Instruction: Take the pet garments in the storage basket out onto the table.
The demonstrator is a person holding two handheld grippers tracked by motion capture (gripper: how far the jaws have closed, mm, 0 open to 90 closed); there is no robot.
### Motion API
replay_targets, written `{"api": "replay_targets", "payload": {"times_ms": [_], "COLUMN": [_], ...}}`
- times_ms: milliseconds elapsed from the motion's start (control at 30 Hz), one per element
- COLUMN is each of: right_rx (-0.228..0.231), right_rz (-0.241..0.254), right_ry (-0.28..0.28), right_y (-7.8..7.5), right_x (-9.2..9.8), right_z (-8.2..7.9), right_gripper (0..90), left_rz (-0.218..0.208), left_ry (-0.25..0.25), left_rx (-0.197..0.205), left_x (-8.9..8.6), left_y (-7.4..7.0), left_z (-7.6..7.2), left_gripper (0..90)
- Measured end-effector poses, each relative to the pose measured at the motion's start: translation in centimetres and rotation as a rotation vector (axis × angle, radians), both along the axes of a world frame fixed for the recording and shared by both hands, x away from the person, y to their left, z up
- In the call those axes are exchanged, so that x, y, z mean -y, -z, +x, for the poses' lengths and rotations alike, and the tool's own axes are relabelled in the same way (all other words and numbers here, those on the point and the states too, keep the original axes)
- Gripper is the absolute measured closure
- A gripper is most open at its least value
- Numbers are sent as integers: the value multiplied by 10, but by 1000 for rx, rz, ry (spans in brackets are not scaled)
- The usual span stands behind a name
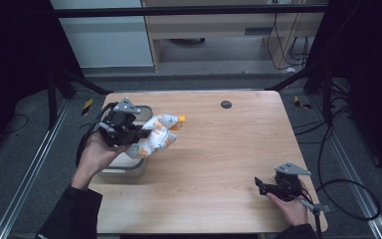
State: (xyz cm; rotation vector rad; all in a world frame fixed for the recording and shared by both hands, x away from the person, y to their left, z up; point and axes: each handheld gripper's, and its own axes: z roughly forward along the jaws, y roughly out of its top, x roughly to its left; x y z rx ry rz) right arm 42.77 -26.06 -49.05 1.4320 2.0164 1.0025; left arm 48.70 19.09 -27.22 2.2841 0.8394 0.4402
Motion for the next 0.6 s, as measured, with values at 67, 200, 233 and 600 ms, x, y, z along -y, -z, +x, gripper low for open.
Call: {"api": "replay_targets", "payload": {"times_ms": [67, 200, 233, 600], "right_rx": [0, 0, 1, 2], "right_rz": [0, 1, 1, 9], "right_ry": [0, -1, -2, -2], "right_y": [0, 0, 0, -1], "right_x": [0, 0, 0, 0], "right_z": [0, 0, 0, -1], "right_gripper": [130, 130, 130, 130], "left_rz": [1, 12, 7, 17], "left_ry": [9, 33, 34, 81], "left_rx": [-3, -11, -12, -27], "left_x": [5, 15, 17, 40], "left_y": [1, 5, 6, 16], "left_z": [1, 1, 1, 3], "left_gripper": [793, 793, 793, 793]}}
